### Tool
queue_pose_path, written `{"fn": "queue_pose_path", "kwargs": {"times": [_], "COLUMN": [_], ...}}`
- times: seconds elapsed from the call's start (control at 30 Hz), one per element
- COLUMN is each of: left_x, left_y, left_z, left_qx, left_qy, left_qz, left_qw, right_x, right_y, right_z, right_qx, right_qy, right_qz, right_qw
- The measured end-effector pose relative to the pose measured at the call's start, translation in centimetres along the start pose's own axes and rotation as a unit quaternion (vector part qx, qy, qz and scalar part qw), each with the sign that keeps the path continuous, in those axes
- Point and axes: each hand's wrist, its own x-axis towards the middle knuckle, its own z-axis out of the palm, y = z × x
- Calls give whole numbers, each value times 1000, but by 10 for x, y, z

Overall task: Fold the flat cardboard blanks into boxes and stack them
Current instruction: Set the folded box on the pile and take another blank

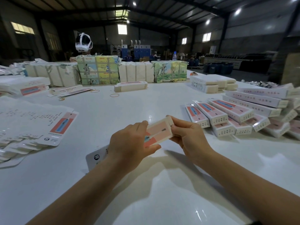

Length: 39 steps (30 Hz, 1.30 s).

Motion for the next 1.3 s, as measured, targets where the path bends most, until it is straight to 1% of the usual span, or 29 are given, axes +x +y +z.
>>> {"fn": "queue_pose_path", "kwargs": {"times": [0.1, 0.2, 0.27, 0.37, 0.43, 0.5, 0.57, 0.63, 0.73, 0.8, 0.93, 1.03, 1.1, 1.13, 1.17, 1.23, 1.3], "left_x": [0, 1, 1, 1, 1, 2, 2, 2, 4, 4, 4, 6, 6, 7, 6, 4, 2], "left_y": [1, 3, 3, 8, 11, 14, 13, 9, 5, 5, 4, -1, -3, -5, -7, -10, -14], "left_z": [1, 2, 1, -1, 2, 5, 6, 7, 6, 5, 2, -1, -3, -5, -6, -7, -8], "left_qx": [34, 49, 44, 19, 20, 31, 42, 35, 11, 4, 3, 3, -3, -10, -15, -21, -26], "left_qy": [26, 37, 28, 3, 2, 2, -10, -20, -11, -6, -23, -49, -77, -91, -103, -128, -153], "left_qz": [34, 38, 28, -12, -38, -48, -49, -51, -56, -57, -58, -58, -45, -38, -34, -29, -19], "left_qw": [999, 997, 998, 1000, 999, 998, 998, 998, 998, 998, 998, 997, 996, 995, 994, 991, 988], "right_x": [-3, -7, -11, -16, -17, -17, -17, -15, -12, -11, -12, -9, -9, -9, -8, -6, -4], "right_y": [1, 3, 4, 7, 9, 12, 11, 8, 5, 6, 7, 9, 7, 5, 3, 4, 8], "right_z": [0, 0, 2, 7, 9, 9, 10, 10, 10, 10, 10, 7, 5, 4, 1, -6, -8], "right_qx": [-98, -237, -282, -343, -375, -389, -384, -351, -286, -273, -306, -356, -368, -383, -414, -508, -595], "right_qy": [-2, 17, 14, 11, 18, 22, 27, 19, -12, -17, -25, -58, -91, -115, -141, -174, -153], "right_qz": [-52, -110, -133, -172, -191, -199, -197, -182, -143, -141, -155, -146, -146, -158, -176, -219, -266], "right_qw": [994, 965, 950, 923, 907, 899, 902, 918, 947, 952, 939, 921, 914, 903, 882, 815, 743]}}
